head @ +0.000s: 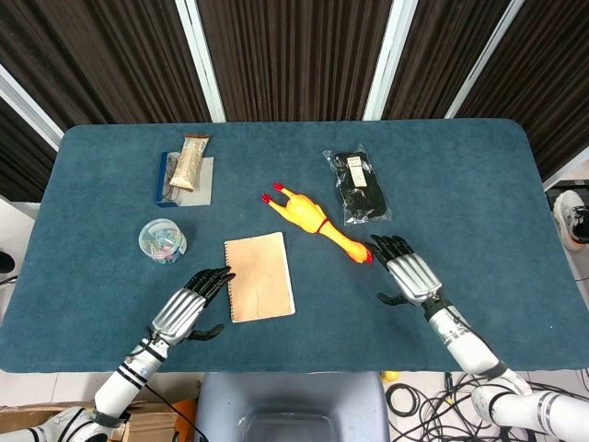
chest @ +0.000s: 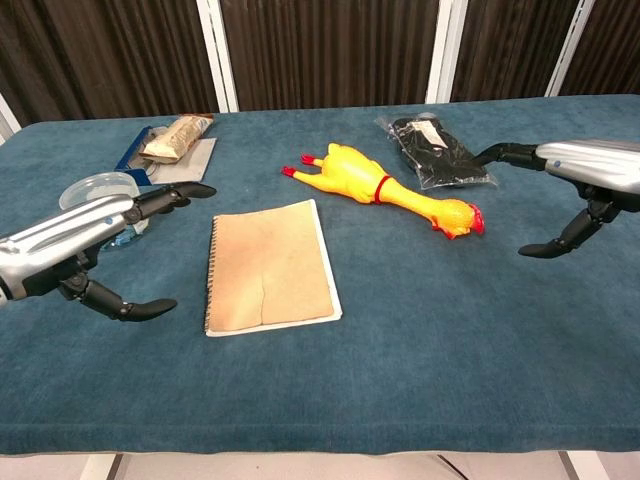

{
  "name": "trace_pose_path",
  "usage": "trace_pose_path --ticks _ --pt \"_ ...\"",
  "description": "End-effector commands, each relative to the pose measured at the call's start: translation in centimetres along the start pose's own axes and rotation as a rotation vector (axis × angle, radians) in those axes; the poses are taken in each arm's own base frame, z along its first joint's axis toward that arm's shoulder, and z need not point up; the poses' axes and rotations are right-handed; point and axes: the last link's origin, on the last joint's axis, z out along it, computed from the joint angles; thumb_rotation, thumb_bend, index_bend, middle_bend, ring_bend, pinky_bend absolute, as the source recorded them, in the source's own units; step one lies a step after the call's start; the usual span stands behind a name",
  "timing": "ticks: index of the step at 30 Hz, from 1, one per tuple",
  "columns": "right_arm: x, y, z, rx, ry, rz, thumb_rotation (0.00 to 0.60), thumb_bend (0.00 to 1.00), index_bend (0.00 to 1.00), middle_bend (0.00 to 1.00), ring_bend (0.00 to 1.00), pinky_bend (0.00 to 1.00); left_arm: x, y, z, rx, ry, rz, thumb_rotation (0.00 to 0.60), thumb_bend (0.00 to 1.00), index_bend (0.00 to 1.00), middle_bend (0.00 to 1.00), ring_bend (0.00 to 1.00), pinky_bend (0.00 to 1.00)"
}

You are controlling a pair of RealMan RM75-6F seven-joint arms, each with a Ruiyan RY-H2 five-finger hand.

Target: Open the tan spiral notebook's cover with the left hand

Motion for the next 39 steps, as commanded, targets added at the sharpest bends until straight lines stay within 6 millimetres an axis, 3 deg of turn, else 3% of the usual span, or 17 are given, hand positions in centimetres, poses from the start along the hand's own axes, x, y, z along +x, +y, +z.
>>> trace_pose_path --ticks 1,7,10,13,17,21,28,39 --pt "0.2 0.1 -0.2 0.001 0.004 0.001 0.600 0.16 0.00 0.00 0.00 0.00 -0.1 0.1 0.0 -0.002 -0.003 0.001 0.600 0.29 0.00 0.02 0.05 0.10" --pt "0.5 0.5 -0.7 0.001 0.013 0.007 0.600 0.16 0.00 0.00 0.00 0.00 -0.2 0.1 0.0 0.001 0.005 0.015 0.600 0.29 0.00 0.02 0.05 0.11" --pt "1.3 1.4 -2.6 -0.013 0.070 -0.016 0.600 0.16 0.00 0.00 0.00 0.00 -0.4 -0.3 -0.5 0.024 0.009 0.058 0.600 0.33 0.00 0.03 0.05 0.12" --pt "1.9 2.7 -6.5 -0.052 0.144 -0.054 0.600 0.16 0.00 0.00 0.00 0.00 -0.9 -0.5 -1.0 0.053 0.017 0.128 0.600 0.34 0.00 0.08 0.07 0.13" --pt "1.9 4.7 -14.2 -0.180 0.202 -0.112 0.600 0.16 0.00 0.00 0.00 0.00 -2.9 0.4 -0.9 0.058 -0.006 0.231 0.600 0.33 0.03 0.15 0.09 0.15" --pt "1.7 6.3 -18.1 -0.263 0.224 -0.090 0.600 0.16 0.00 0.00 0.00 0.00 -4.9 2.2 0.0 0.042 -0.029 0.229 0.600 0.30 0.03 0.15 0.09 0.15" --pt "2.2 7.8 -20.1 -0.319 0.224 -0.044 0.600 0.16 0.00 0.00 0.00 0.00 -7.2 4.1 2.9 0.027 0.006 0.337 0.600 0.30 0.03 0.15 0.10 0.15" --pt "2.6 8.3 -20.5 -0.335 0.218 -0.012 0.600 0.16 0.00 0.00 0.00 0.00 -8.7 4.2 5.5 0.032 0.058 0.381 0.600 0.31 0.08 0.19 0.13 0.15"
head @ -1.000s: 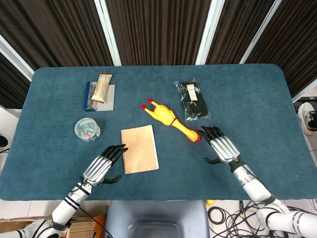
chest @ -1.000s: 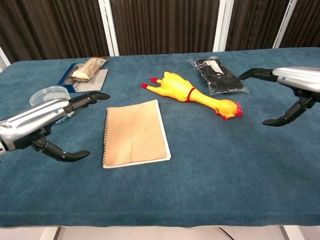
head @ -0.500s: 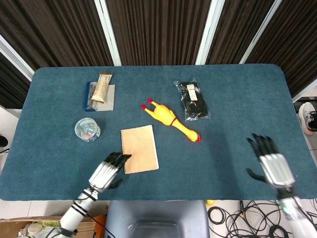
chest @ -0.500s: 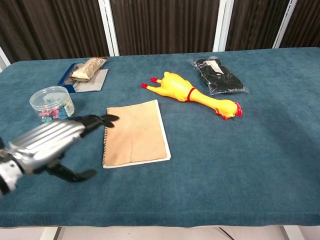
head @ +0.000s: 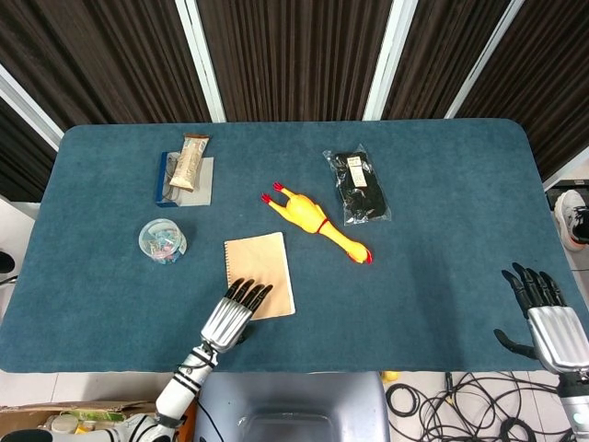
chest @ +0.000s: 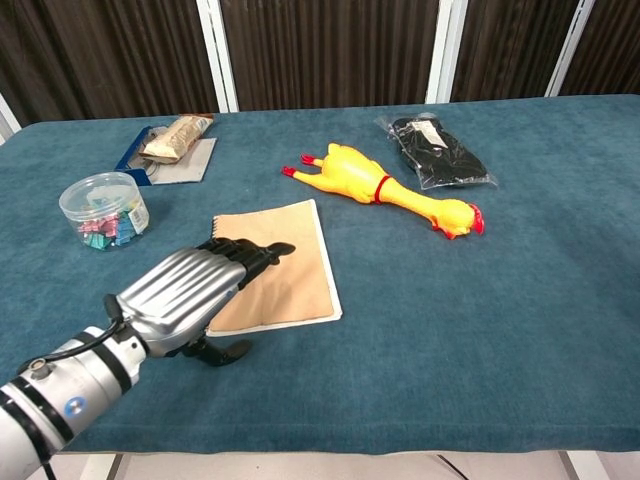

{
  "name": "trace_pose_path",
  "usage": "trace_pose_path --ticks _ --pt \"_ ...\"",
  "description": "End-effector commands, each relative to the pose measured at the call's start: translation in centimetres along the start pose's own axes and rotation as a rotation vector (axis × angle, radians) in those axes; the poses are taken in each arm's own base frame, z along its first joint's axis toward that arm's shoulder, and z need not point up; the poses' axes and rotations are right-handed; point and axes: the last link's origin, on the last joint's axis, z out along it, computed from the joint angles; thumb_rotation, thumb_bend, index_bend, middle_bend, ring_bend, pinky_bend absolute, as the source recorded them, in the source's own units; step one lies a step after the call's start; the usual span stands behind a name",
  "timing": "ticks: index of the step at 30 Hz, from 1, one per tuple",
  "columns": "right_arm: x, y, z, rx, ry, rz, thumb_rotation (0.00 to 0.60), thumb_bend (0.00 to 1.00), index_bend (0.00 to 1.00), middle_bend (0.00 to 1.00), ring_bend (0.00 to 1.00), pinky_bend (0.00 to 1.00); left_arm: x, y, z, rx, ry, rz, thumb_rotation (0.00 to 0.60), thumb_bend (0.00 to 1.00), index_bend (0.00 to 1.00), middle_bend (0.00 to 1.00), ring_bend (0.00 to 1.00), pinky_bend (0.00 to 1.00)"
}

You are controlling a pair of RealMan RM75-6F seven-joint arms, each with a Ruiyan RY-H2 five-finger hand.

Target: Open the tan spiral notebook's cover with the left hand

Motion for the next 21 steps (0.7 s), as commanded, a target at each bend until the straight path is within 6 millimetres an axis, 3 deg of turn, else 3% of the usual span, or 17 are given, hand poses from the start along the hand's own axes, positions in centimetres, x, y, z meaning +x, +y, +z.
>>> trace_pose_path --ticks 1,14,21 --pt "0.1 0.2 0.0 -0.011 0.002 0.006 0.600 0.16 0.00 0.00 0.00 0.00 -0.1 0.2 0.6 -0.004 0.022 -0.011 0.600 0.32 0.08 0.20 0.14 0.15" --pt "0.8 1.0 0.1 -0.046 0.014 0.021 0.600 0.16 0.00 0.00 0.00 0.00 -0.7 0.0 1.6 -0.012 0.033 -0.047 0.600 0.33 0.18 0.31 0.23 0.15" --pt "0.9 1.1 0.0 -0.048 0.017 0.019 0.600 0.16 0.00 0.00 0.00 0.00 -0.7 -0.8 2.0 0.027 0.055 -0.084 0.600 0.33 0.25 0.44 0.34 0.19"
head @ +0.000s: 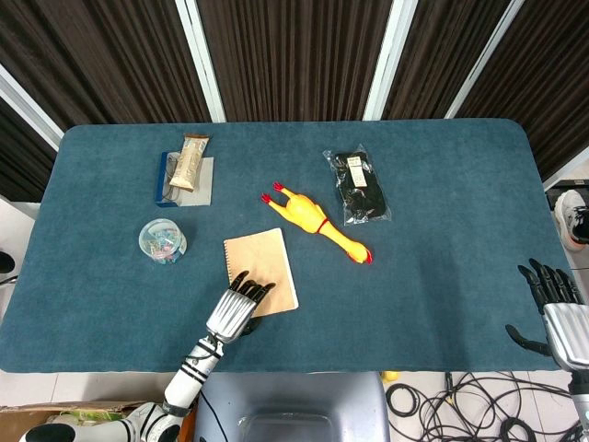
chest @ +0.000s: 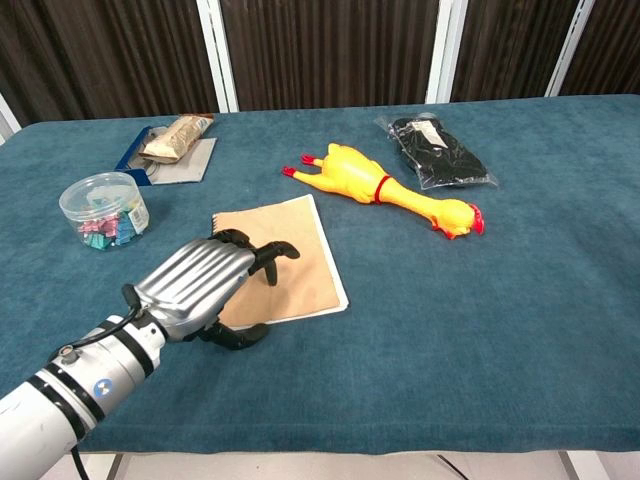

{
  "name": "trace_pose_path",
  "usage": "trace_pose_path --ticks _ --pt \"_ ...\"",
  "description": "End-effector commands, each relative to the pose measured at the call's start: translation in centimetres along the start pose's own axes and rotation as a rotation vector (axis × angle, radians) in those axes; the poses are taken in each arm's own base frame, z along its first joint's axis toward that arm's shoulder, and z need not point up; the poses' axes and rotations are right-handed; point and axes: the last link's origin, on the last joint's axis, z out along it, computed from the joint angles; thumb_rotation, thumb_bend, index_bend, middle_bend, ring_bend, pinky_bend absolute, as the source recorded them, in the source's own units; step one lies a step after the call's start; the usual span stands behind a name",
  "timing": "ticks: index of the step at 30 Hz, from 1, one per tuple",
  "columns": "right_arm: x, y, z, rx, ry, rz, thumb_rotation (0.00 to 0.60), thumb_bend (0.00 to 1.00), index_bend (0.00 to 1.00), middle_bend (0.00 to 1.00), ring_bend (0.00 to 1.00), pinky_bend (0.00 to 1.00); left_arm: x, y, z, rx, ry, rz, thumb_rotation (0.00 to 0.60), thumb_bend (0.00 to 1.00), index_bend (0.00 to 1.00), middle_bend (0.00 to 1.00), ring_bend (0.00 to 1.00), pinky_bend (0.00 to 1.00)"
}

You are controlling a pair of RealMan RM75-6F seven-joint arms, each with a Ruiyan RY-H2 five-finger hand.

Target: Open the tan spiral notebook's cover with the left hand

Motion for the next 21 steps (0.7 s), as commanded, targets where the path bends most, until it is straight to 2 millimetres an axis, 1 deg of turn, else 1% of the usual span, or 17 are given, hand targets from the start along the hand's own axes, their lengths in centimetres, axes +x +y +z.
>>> trace_pose_path --ticks 1,4,10,15,18,21 --pt "0.0 0.0 0.0 0.000 -0.001 -0.003 0.600 0.16 0.00 0.00 0.00 0.00 0.1 -0.4 0.1 0.019 0.009 -0.024 0.600 0.33 0.26 0.45 0.35 0.20" --pt "0.0 0.0 -0.1 0.000 -0.002 -0.004 0.600 0.15 0.00 0.00 0.00 0.00 0.4 -0.8 0.2 0.037 0.026 -0.043 0.600 0.34 0.28 0.48 0.38 0.22" --pt "0.0 -0.1 0.0 -0.004 0.001 -0.003 0.600 0.16 0.00 0.00 0.00 0.00 0.5 -1.7 0.4 0.077 0.055 -0.038 0.600 0.33 0.29 0.50 0.41 0.27" --pt "0.0 -0.2 0.0 -0.001 -0.001 -0.005 0.600 0.16 0.00 0.00 0.00 0.00 0.7 -2.8 0.4 0.102 0.108 -0.034 0.600 0.33 0.36 0.57 0.49 0.41" --pt "-0.1 -0.2 0.0 0.002 -0.004 -0.006 0.600 0.16 0.00 0.00 0.00 0.00 0.6 -3.4 0.5 0.120 0.129 -0.064 0.600 0.33 0.40 0.63 0.55 0.51" --pt "-0.2 -0.3 0.0 0.005 -0.008 -0.007 0.600 0.16 0.00 0.00 0.00 0.00 0.6 -3.9 0.8 0.135 0.152 -0.080 0.600 0.33 0.41 0.63 0.57 0.56"
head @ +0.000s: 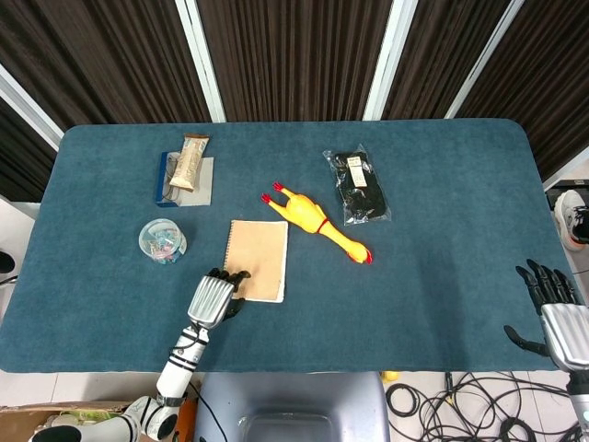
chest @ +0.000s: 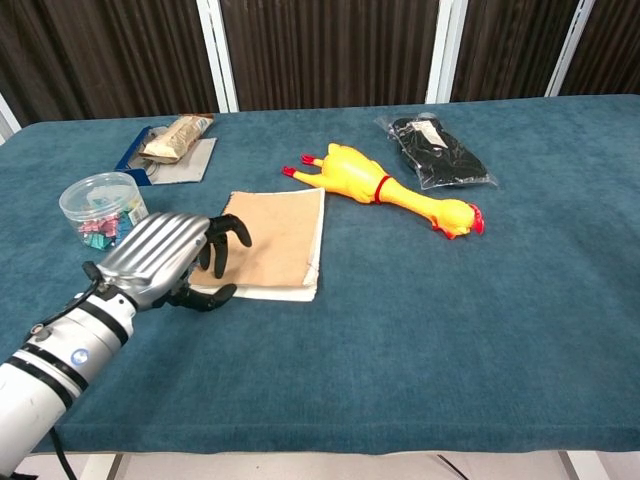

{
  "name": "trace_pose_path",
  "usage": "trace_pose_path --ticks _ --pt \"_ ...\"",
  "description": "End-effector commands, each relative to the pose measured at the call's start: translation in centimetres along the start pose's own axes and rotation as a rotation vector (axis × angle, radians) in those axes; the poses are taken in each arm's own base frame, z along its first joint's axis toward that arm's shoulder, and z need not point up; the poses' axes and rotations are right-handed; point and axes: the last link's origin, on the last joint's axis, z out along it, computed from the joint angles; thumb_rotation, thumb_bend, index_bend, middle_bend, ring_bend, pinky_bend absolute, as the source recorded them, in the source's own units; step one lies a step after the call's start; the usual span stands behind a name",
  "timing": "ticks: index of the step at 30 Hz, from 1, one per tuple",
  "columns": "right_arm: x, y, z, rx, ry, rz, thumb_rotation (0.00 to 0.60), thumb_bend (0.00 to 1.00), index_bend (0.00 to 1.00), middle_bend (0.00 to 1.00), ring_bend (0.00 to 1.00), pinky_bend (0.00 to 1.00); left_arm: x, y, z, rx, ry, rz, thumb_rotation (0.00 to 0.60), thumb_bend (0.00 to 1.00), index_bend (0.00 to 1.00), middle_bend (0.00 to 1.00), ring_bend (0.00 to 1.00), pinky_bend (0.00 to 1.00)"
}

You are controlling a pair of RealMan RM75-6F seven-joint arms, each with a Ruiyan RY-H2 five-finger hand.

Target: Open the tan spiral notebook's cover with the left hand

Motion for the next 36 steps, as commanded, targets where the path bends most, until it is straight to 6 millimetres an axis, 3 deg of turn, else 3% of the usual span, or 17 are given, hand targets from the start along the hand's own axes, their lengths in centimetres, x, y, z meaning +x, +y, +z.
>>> trace_pose_path --ticks 1,17,23,29,36 --pt "0.0 0.0 0.0 0.000 -0.001 0.000 0.600 0.16 0.00 0.00 0.00 0.00 0.0 -0.3 0.5 0.018 0.038 -0.020 0.600 0.33 0.41 0.63 0.57 0.57" --pt "0.2 0.0 -0.2 0.004 0.003 0.014 0.600 0.16 0.00 0.00 0.00 0.00 0.3 -2.6 3.9 0.126 0.130 -0.178 0.600 0.33 0.40 0.61 0.56 0.58" --pt "0.2 0.0 -0.3 0.005 -0.001 0.012 0.600 0.15 0.00 0.00 0.00 0.00 1.4 -3.5 5.9 0.234 0.190 -0.325 0.600 0.46 0.53 0.71 0.66 0.67" --pt "0.2 0.1 -0.3 0.003 0.000 0.011 0.600 0.15 0.00 0.00 0.00 0.00 2.8 -6.5 7.7 0.423 0.246 -0.407 0.600 0.62 0.67 0.85 0.74 0.76" --pt "0.1 -0.1 -0.4 0.014 -0.003 0.006 0.600 0.16 0.00 0.00 0.00 0.00 3.0 -10.7 7.6 0.633 0.186 -0.378 0.600 0.61 0.66 0.84 0.75 0.77"
